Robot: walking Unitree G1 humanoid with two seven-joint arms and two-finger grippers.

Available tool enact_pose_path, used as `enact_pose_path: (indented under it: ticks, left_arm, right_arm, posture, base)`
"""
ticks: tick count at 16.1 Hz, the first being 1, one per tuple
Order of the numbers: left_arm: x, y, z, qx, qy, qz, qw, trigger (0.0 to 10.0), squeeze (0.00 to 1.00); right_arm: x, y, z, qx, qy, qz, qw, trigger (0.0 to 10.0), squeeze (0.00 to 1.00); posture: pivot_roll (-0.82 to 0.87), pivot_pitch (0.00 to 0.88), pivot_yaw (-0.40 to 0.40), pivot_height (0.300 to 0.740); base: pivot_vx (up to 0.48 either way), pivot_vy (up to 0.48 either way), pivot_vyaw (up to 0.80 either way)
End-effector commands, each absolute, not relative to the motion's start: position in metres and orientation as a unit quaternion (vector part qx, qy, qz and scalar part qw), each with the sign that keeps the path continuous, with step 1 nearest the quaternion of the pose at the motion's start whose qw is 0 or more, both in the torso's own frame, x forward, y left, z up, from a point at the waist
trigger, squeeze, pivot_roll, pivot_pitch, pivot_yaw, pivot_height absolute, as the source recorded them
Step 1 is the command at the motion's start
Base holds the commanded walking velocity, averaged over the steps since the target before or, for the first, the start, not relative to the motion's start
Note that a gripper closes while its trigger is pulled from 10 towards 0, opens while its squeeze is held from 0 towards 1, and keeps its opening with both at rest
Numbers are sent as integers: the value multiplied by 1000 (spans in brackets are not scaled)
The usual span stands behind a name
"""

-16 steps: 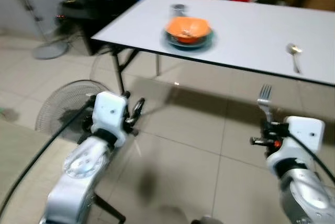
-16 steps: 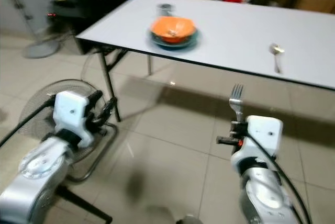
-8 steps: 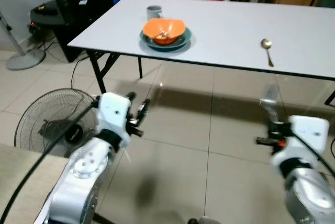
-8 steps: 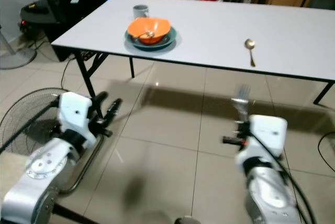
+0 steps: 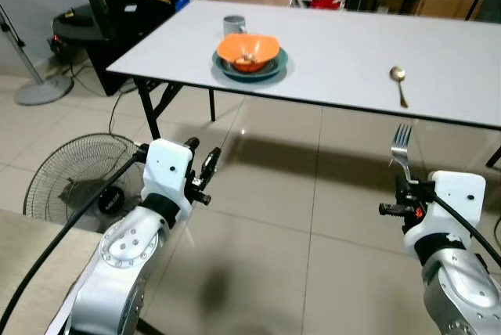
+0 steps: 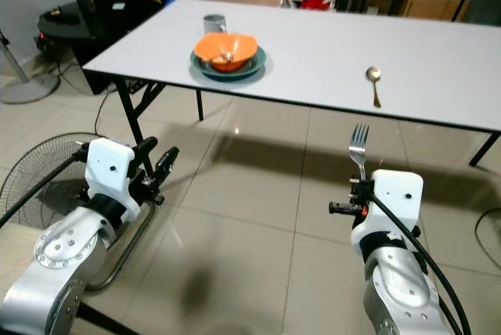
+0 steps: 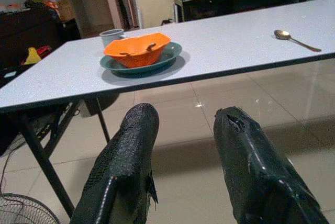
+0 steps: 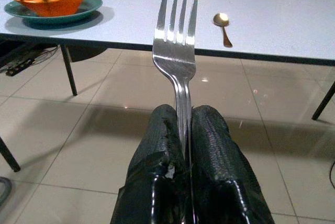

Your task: Setting the table

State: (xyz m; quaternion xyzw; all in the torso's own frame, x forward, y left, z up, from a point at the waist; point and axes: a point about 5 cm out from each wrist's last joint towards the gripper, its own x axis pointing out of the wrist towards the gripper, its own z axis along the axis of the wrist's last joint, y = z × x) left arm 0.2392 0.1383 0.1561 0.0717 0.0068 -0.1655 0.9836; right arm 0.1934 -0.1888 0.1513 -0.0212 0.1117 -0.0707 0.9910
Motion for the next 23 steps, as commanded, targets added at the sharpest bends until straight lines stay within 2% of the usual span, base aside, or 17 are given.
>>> enact_pose_path:
  ticks: [1,10,12,19,23]
  left_arm:
    - [241,140,158,75,3,-160,984,10000,0]
    - [241,139,159,79,3,-165,983,10000,0]
    - [242,139,160,70,3,-158,985,10000,0]
    - [244,138,160,60,4,-168,984,10000,0]
    - [244,137,160,58,4,-172,983,10000,0]
  right_arm:
    - [195,-187,153,-22,111,-65,991,10000,0]
    - [194,-188,152,-21,115,-71,991,10000,0]
    - [194,-189,152,-19,117,-75,990,10000,0]
    - [196,-189,153,-15,117,-80,990,10000,0]
    - [196,-189,154,-17,116,-79,990,10000,0]
  posture:
    - [49,0,33,740]
    - [46,0,38,740]
    - [46,0,38,740]
    - [39,0,41,740]
    - [41,0,37,740]
  base:
    - [0,-300,0]
    - [0,-299,0]
    - [0,0,0]
    - [35,0,-732]
    - [274,0,0]
